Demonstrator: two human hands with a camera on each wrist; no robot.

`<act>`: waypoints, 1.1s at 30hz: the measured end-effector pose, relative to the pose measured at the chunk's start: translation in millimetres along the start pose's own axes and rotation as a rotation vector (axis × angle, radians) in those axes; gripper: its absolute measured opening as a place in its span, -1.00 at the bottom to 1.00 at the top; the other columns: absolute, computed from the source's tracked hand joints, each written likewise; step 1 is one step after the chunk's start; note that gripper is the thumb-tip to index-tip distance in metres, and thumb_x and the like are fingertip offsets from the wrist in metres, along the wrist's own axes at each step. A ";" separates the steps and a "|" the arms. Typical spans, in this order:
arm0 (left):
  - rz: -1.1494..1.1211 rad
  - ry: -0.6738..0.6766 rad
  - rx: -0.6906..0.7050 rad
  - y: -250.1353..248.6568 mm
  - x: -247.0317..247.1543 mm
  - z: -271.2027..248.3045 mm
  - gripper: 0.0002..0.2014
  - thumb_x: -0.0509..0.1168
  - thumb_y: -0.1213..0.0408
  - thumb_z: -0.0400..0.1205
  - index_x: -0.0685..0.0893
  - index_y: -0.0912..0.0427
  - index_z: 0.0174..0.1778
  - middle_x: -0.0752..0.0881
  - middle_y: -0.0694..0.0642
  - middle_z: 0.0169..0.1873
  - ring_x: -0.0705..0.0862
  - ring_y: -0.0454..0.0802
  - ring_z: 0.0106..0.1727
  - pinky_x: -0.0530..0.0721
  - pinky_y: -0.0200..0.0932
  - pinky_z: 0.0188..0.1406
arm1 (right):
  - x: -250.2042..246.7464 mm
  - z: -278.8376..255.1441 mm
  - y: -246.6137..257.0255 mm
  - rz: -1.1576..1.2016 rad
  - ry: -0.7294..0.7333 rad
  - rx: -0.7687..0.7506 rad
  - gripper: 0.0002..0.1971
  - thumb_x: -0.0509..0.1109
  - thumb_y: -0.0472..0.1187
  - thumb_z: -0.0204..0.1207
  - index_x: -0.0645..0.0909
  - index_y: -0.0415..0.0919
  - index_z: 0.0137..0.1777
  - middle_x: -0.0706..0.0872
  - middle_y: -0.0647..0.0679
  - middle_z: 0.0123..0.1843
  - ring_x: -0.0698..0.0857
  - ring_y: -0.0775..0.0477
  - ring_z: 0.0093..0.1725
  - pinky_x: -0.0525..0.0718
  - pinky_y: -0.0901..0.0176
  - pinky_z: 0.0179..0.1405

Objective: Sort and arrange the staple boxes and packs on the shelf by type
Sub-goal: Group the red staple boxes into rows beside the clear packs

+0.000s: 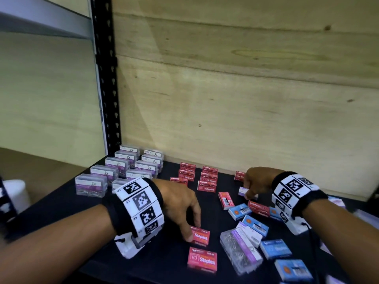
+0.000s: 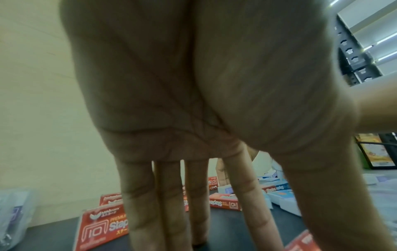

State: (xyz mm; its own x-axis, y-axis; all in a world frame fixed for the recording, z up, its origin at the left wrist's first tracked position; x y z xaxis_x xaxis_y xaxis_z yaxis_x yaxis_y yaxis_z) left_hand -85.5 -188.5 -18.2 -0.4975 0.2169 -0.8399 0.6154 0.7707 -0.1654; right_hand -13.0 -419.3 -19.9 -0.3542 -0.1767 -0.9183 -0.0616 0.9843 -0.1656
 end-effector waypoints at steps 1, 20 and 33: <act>0.004 -0.007 0.011 0.2 0.7 0.4 -0.60 0.50 -0.08 0.47 0.72 -0.19 0.23 0.56 -0.20 0.38 0.48 -0.13 0.36 0.44 -0.04 0.35 | 1.7 0.6 0.1 0.001 -0.001 0.001 -0.61 0.56 0.07 0.46 0.76 -0.20 0.13 0.82 -0.10 0.08 0.76 -0.15 0.09 0.68 0.07 0.08; -0.203 -0.200 -0.095 37.6 -2.3 5.9 -0.63 0.61 0.19 0.41 0.62 -0.01 0.05 0.69 -0.07 -0.04 0.68 -0.06 0.01 0.69 -0.11 0.05 | -3.6 -27.4 62.1 -0.021 0.047 -0.032 -0.54 0.48 0.28 0.42 0.54 -0.11 -0.36 0.62 0.04 -0.34 0.64 -0.06 -0.21 0.59 0.13 -0.14; 0.029 -0.342 -0.209 53.8 -13.1 2.6 -0.83 0.42 0.13 0.58 0.60 -0.07 0.03 0.63 -0.05 0.01 0.62 -0.04 0.03 0.59 -0.13 -0.04 | -13.5 -33.0 55.3 0.072 0.084 -0.152 -0.78 0.35 -0.13 0.61 0.69 -0.04 -0.28 0.74 0.10 -0.17 0.68 0.05 -0.12 0.68 0.07 0.05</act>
State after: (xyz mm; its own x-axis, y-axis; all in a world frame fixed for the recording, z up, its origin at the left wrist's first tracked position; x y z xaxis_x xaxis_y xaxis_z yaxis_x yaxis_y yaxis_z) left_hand -44.3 -151.5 -17.4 -0.2277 0.0561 -0.9721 0.4713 0.8800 -0.0596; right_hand -42.4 -362.4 -4.8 -0.4389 -0.1110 -0.8917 -0.1710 0.9845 -0.0384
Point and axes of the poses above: each hand's wrist, its own z-axis towards the middle knuckle, its own x-axis out of the palm, y = z × x, the point moved 4 cm from there along z, towards the middle knuckle
